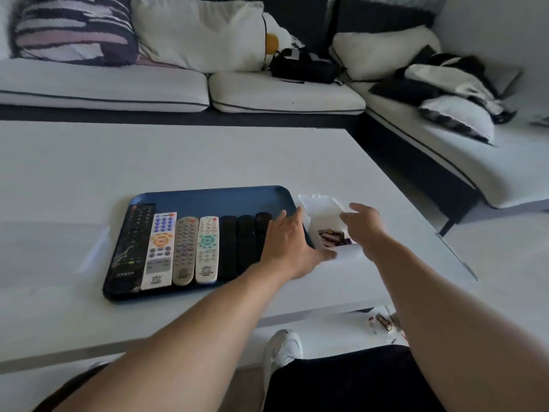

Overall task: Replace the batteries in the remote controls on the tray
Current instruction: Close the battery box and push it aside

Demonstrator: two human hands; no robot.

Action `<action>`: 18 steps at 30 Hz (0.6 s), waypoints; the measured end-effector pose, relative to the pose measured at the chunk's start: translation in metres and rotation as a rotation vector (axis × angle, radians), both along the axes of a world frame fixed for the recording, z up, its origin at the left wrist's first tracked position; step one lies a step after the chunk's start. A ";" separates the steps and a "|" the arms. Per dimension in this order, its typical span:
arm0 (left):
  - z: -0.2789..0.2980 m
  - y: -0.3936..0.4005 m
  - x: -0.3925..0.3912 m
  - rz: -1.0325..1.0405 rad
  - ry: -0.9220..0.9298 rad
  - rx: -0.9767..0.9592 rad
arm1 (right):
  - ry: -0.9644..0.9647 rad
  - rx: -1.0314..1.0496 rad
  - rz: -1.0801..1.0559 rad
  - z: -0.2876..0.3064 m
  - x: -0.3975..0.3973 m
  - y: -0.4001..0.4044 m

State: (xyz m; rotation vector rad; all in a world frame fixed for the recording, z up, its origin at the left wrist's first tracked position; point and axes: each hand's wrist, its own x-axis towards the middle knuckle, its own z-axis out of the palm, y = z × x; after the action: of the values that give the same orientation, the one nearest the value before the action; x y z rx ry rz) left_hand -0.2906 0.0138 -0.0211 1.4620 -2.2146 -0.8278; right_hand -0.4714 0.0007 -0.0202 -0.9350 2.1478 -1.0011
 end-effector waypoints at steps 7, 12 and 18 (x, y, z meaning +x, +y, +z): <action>-0.013 -0.008 -0.018 -0.025 0.079 0.110 | -0.200 -0.023 -0.041 0.002 -0.005 0.007; -0.020 -0.017 -0.020 -0.025 0.180 0.182 | -0.330 -0.078 -0.051 0.007 -0.005 0.007; -0.028 -0.014 -0.021 -0.063 0.208 0.010 | -0.518 -0.152 -0.070 0.018 -0.018 0.011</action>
State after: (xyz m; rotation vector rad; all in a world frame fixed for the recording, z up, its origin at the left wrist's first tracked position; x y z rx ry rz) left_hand -0.3112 -0.0006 -0.0487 1.2538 -2.1121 -0.9655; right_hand -0.4892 0.0118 -0.0026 -0.5838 1.6963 -1.2917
